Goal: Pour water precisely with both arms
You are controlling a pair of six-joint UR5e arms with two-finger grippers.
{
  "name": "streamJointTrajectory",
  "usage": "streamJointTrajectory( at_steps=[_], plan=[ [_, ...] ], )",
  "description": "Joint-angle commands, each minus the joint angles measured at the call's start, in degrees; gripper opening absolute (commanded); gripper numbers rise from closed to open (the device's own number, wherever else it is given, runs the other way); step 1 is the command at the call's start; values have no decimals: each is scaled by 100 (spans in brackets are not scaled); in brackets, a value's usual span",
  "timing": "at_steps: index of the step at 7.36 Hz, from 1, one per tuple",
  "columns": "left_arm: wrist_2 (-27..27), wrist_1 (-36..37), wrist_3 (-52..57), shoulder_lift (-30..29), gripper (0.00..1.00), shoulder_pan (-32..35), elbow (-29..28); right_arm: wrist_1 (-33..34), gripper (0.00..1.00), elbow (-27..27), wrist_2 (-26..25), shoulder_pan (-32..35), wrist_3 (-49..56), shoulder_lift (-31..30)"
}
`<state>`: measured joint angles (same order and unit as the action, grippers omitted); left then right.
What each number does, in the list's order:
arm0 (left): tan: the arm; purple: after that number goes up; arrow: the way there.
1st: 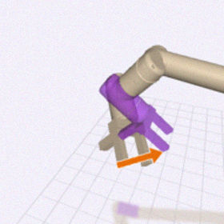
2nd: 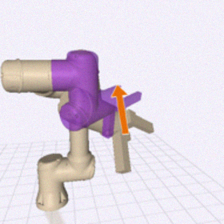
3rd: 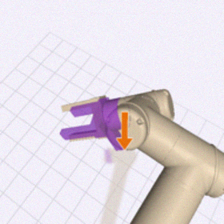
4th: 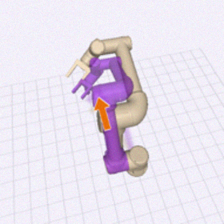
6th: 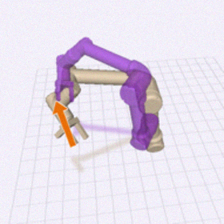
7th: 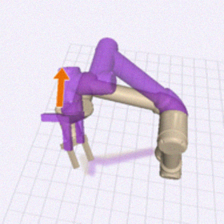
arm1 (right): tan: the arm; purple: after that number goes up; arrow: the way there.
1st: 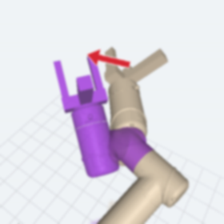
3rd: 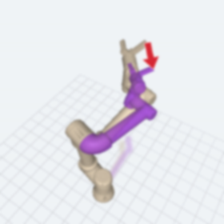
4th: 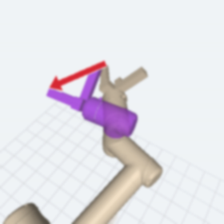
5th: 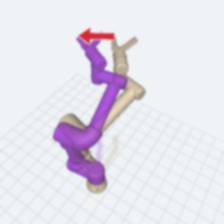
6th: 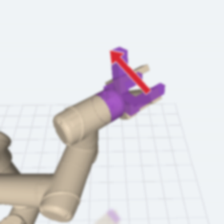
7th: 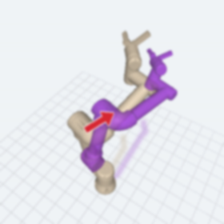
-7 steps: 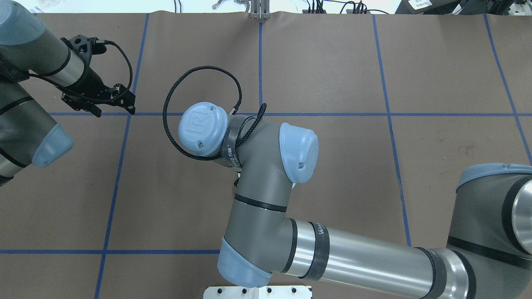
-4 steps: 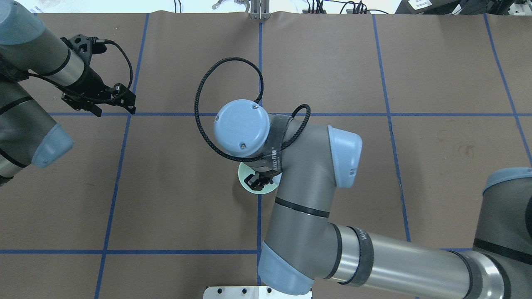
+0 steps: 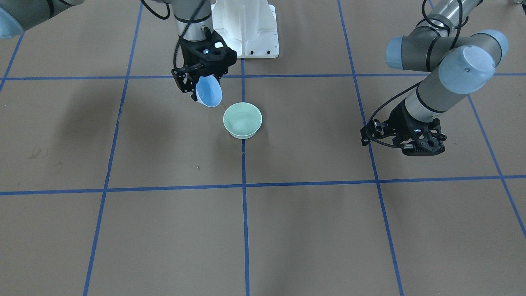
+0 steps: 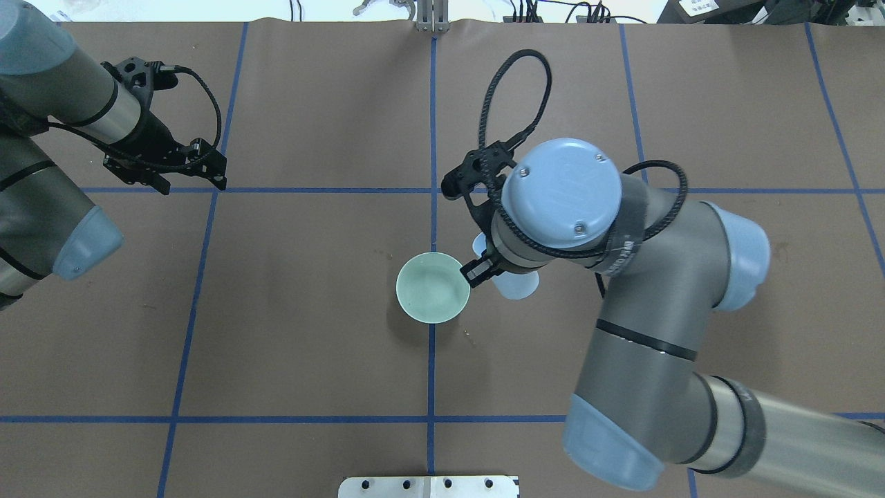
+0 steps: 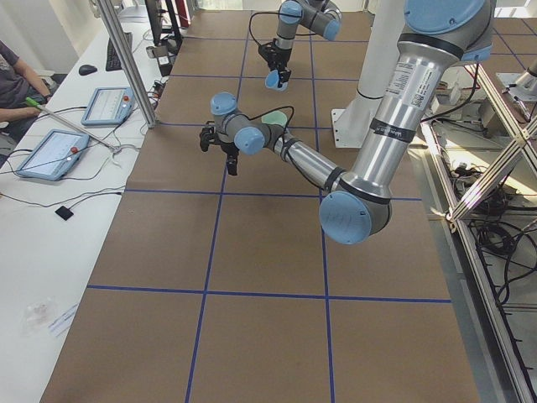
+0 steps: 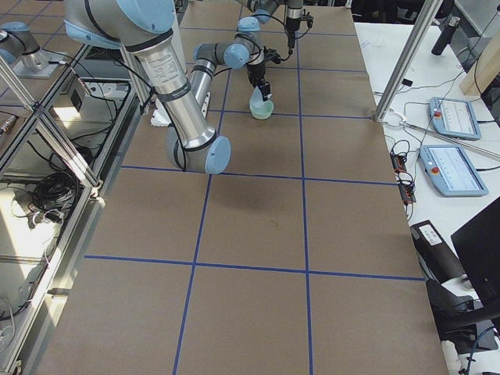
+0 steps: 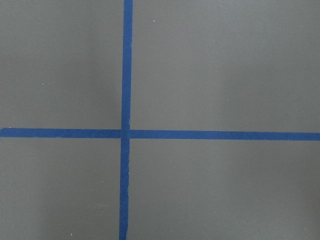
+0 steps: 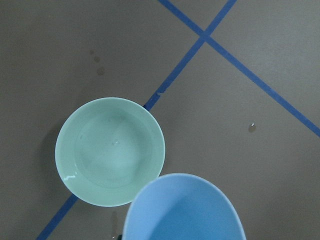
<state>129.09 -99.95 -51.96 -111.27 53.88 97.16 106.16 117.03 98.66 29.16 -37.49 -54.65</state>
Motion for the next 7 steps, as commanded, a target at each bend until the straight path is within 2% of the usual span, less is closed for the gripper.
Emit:
streamJointTrajectory(
  at_steps=[1,3,4,5,7],
  plan=[
    [-7,19,-33,0,99,0,66,-87,0,809,30,475,-258,-667],
    [-7,37,-129,-9,99,-9,171,-87,0,1206,22,678,-259,-1203],
    [-7,45,-226,-44,99,-18,180,-174,0,1199,13,835,-268,-1423],
    [-16,45,-227,-62,99,-18,180,-601,0,1155,4,1020,-259,-1948],
    [-16,45,-227,-70,99,-18,206,-2389,0,823,39,1355,-241,-3037]
  ],
)
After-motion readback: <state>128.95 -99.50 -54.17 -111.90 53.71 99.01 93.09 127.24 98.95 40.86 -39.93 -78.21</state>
